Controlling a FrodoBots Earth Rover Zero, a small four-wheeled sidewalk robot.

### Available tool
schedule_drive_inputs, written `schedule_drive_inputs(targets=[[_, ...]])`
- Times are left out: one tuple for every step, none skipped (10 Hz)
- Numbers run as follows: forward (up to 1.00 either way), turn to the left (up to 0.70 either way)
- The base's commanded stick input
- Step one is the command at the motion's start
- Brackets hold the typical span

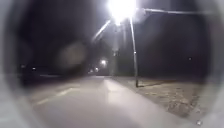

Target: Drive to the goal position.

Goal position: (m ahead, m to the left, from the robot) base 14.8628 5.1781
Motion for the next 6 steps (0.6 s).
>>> schedule_drive_inputs(targets=[[1.00,0.00],[1.00,0.00],[1.00,0.00],[1.00,0.00],[1.00,0.00],[1.00,0.09]])
